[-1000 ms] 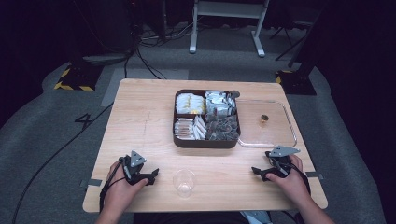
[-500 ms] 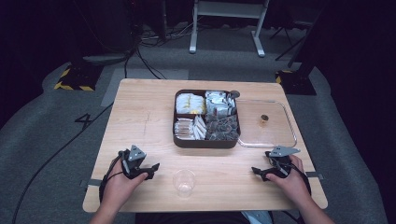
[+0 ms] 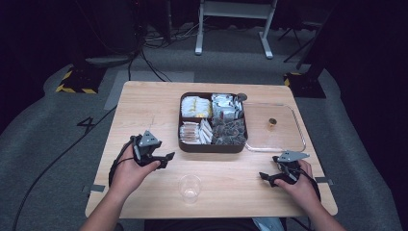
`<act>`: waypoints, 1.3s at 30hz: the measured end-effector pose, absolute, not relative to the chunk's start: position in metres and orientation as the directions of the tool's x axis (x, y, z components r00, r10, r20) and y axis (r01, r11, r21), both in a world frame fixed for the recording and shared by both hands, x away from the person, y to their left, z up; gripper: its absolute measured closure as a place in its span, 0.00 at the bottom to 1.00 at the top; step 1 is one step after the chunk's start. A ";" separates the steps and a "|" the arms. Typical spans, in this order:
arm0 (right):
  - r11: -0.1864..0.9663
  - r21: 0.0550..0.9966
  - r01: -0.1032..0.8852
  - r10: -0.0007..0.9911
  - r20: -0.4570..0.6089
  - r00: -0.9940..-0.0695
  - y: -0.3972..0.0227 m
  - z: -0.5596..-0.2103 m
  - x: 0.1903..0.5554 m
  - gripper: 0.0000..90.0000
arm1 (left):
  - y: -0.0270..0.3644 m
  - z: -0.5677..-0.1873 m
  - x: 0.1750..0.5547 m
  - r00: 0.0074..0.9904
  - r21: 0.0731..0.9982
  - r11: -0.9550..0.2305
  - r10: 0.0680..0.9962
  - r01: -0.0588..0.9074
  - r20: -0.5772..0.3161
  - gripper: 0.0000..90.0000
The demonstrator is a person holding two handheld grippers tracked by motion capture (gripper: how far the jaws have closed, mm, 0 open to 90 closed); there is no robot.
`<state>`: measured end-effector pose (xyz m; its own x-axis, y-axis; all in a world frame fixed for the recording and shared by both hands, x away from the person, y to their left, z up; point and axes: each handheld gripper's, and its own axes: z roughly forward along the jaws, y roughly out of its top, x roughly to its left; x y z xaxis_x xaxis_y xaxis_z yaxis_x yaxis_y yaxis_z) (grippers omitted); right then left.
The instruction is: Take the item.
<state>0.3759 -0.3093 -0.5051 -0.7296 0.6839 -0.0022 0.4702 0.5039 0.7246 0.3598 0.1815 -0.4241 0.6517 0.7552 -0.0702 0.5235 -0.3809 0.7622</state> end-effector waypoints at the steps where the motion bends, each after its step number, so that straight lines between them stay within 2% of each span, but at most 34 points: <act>1: 0.504 0.725 0.470 0.683 -0.002 -0.730 -0.309 -0.505 0.376 0.08 | 0.180 -0.422 0.361 0.654 0.765 -0.376 0.753 0.523 -0.077 0.37; 9: 0.503 0.726 0.469 0.682 -0.001 -0.731 -0.310 -0.505 0.376 0.10 | 0.169 -0.402 0.381 0.693 0.786 -0.388 0.718 0.481 -0.070 0.37; 13: 0.494 0.736 0.463 0.686 -0.002 -0.728 -0.314 -0.504 0.375 0.16 | 0.163 -0.393 0.394 0.702 0.797 -0.386 0.709 0.465 -0.066 0.38; 26: 0.494 0.737 0.462 0.685 -0.003 -0.729 -0.314 -0.504 0.375 0.17 | 0.145 -0.378 0.438 0.699 0.814 -0.362 0.712 0.454 -0.073 0.39; 32: 0.494 0.737 0.461 0.685 -0.003 -0.729 -0.314 -0.504 0.375 0.17 | 0.131 -0.375 0.461 0.723 0.817 -0.394 0.690 0.422 -0.041 0.40; 39: 0.494 0.737 0.462 0.685 -0.002 -0.729 -0.314 -0.504 0.375 0.17 | 0.120 -0.378 0.488 0.727 0.815 -0.395 0.686 0.424 -0.046 0.41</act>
